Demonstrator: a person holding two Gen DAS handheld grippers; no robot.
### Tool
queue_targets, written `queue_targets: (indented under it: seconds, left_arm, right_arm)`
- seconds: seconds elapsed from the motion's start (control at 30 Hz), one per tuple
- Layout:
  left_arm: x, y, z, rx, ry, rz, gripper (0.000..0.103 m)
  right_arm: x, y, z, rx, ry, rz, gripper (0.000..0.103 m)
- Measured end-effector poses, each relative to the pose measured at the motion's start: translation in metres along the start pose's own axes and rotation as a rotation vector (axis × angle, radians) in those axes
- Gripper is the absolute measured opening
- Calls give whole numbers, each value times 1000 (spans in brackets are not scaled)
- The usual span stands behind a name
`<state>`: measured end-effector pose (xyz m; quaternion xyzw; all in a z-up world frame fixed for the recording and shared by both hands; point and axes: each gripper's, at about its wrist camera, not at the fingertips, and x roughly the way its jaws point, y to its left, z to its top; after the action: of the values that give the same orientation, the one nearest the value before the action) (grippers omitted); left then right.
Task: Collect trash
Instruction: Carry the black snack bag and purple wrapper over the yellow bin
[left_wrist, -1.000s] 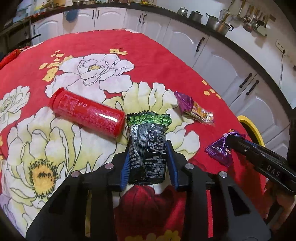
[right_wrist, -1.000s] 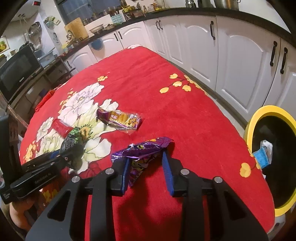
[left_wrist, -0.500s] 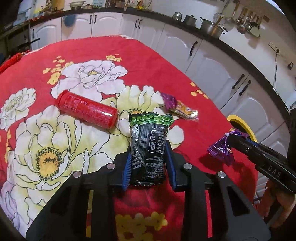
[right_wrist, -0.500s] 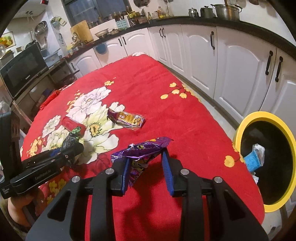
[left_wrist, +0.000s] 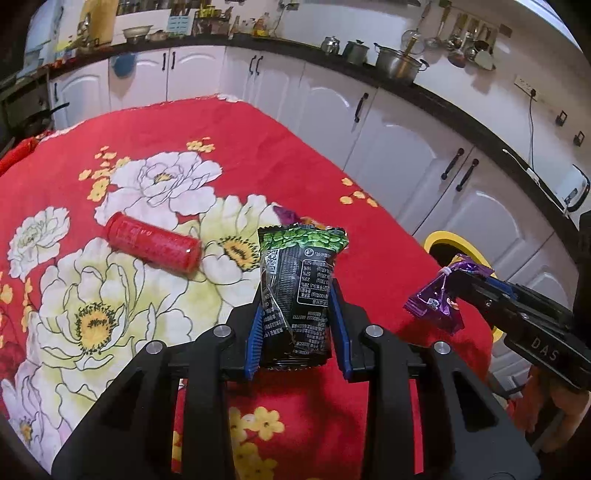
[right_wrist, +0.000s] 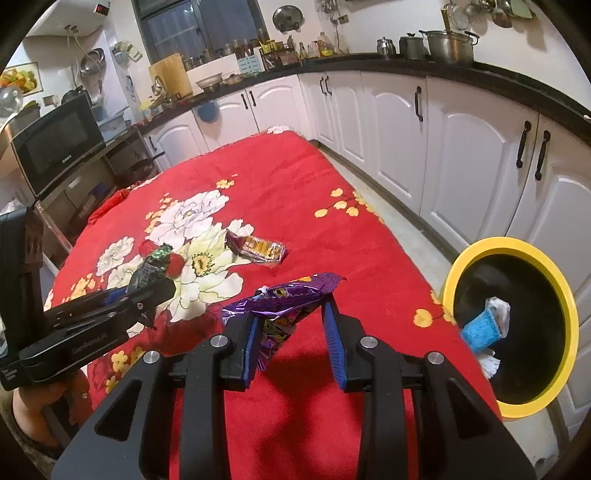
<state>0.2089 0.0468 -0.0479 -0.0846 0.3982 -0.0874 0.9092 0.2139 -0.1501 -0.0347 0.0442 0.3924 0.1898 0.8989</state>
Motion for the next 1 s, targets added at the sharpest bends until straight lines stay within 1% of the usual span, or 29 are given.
queue_targets:
  seconds: [0.27, 0.47, 0.73, 1.0]
  left_arm:
    - [-4, -24, 4, 41, -15, -14, 25]
    - [0, -48, 9, 82, -17, -37, 25]
    - [9, -84, 17, 144, -17, -69, 25]
    - [21, -122, 25, 208, -13, -105, 25]
  right_arm:
    - [-24, -10, -1, 9, -41, -15, 30]
    - [-43, -26, -3, 27, -72, -42, 30]
    - [-64, -59, -5, 70, -110, -90, 30]
    - [-82, -101, -6, 137, -146, -145, 30]
